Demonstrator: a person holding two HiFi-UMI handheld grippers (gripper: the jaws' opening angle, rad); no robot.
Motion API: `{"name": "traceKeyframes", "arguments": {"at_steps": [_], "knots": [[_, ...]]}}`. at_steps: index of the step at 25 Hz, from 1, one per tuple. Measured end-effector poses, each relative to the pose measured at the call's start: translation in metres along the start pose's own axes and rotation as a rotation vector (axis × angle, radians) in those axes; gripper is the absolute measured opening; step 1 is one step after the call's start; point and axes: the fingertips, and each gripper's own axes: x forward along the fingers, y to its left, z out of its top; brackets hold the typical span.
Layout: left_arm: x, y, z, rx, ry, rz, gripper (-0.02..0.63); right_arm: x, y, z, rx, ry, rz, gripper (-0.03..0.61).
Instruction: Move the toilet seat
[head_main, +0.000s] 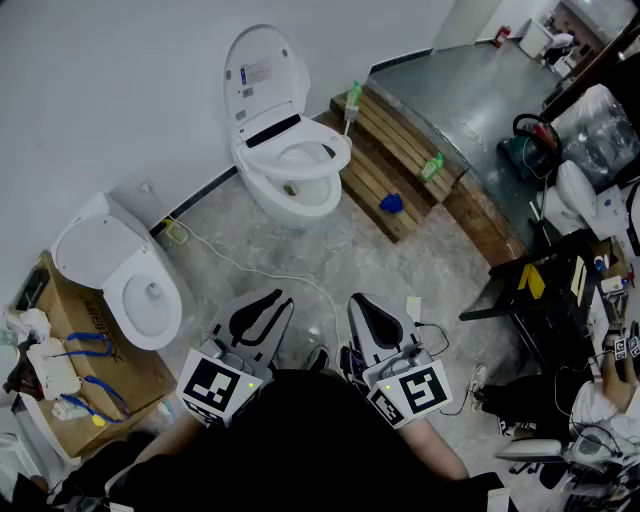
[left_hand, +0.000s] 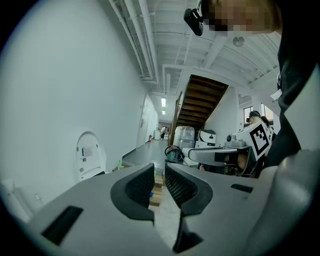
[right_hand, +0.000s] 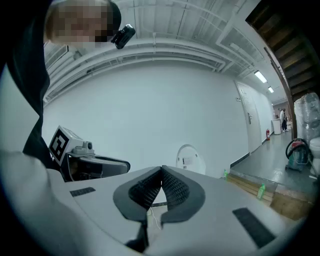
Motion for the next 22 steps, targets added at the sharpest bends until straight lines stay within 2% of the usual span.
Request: {"name": "traceKeyframes", "arguments": {"at_steps": [12, 22], "knots": [[0.001, -0.005, -0.002, -0.007, 0.014, 0.000, 0.077, -0.003, 0.002, -0.002, 0.008, 0.021, 0.017, 0.029], [0.010, -0.016, -0.004, 0.004, 0.028, -0.011, 0.077, -0.014, -0.003, 0.007, 0.049, -0.049, 0.036, 0.029]]}}
